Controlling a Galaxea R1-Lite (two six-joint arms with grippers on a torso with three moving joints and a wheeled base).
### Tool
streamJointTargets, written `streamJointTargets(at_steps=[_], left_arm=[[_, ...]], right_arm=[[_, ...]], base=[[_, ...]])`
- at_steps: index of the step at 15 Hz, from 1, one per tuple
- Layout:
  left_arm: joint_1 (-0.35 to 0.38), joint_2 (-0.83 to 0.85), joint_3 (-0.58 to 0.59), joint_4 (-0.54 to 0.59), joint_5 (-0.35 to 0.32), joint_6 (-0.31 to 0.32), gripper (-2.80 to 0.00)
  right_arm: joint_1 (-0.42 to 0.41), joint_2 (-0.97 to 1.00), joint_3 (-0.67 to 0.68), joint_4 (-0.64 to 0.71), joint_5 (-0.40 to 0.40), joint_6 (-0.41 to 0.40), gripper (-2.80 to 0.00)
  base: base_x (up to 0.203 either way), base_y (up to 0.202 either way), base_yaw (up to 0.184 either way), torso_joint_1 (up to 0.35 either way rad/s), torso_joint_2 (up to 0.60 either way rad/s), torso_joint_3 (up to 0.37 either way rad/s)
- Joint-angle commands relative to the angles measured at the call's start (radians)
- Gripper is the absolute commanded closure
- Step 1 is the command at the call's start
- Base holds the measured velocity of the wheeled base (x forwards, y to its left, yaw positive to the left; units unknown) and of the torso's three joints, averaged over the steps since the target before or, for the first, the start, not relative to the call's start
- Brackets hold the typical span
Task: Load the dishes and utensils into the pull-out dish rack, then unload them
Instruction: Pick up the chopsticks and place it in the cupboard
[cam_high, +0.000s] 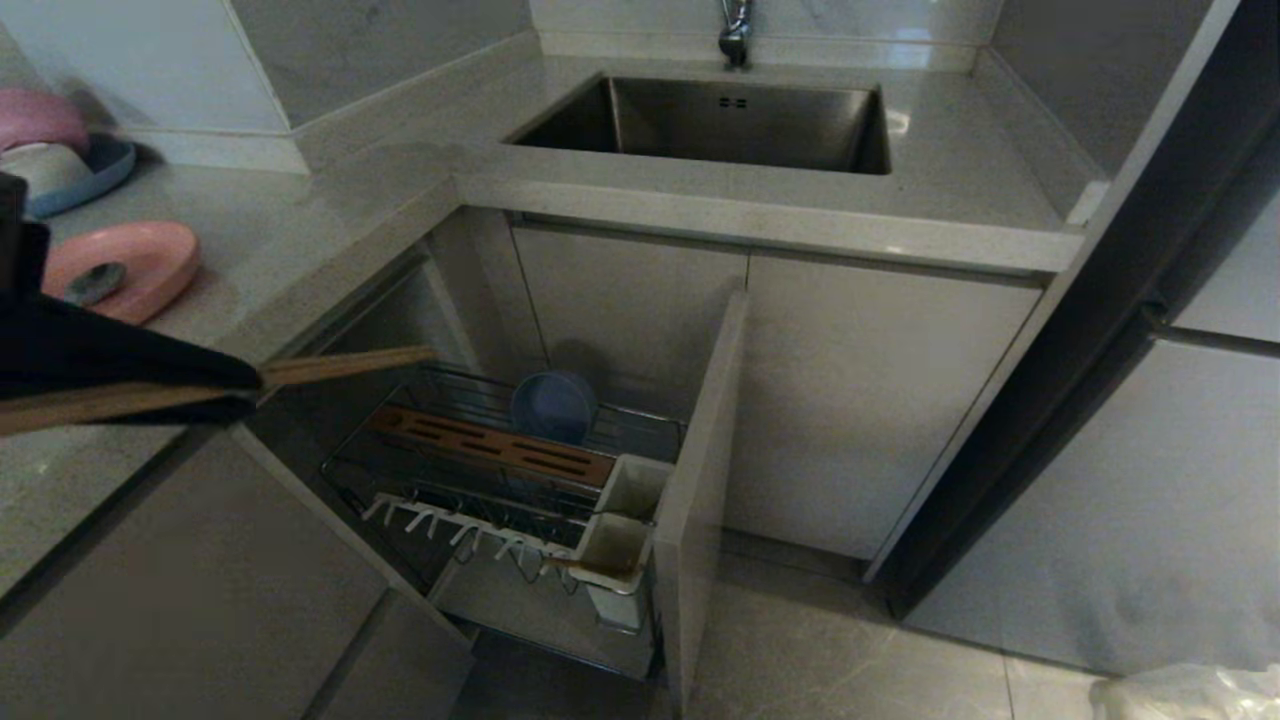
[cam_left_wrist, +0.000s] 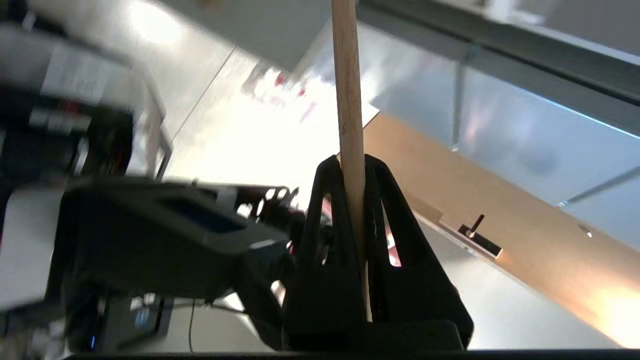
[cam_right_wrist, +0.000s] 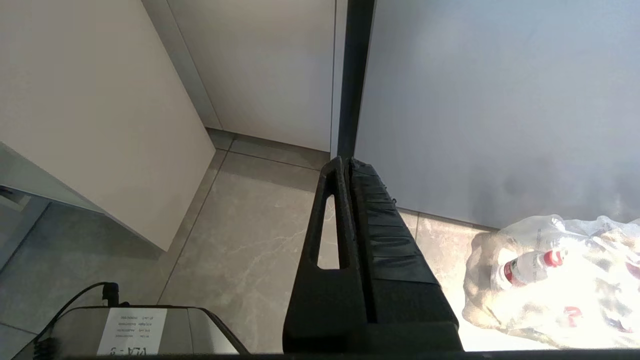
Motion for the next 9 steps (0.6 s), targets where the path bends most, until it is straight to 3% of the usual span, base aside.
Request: streamJointTargets(at_steps=[1,3,5,9], left_arm=[[-0.013,0.044,0.028,0.024,-0.004,-0.005,0.00],[-0.035,0.091,0.078,0.037,-0.003,0.000,0.00],[-0.053,0.150,0.136,0.038,0.000,0.044,0.00],[-0.116,0.277,0.142,0.031,0.001,0.083,0.00]], right_arm=[[0.000,0.000,0.000,0.001,0.000,0.001,0.00],[0.000,0.000,0.000,0.001,0.000,0.001,0.00],[0.000,0.000,0.000,0.001,0.000,-0.001,0.00],[0.000,0.000,0.000,0.001,0.000,0.000,0.00]], base=[[0.000,0.000,0.000,0.000,0.00,0.000],[0.000,0.000,0.000,0.000,0.00,0.000],[0.000,0.000,0.000,0.000,0.00,0.000],[0.000,0.000,0.000,0.000,0.00,0.000]])
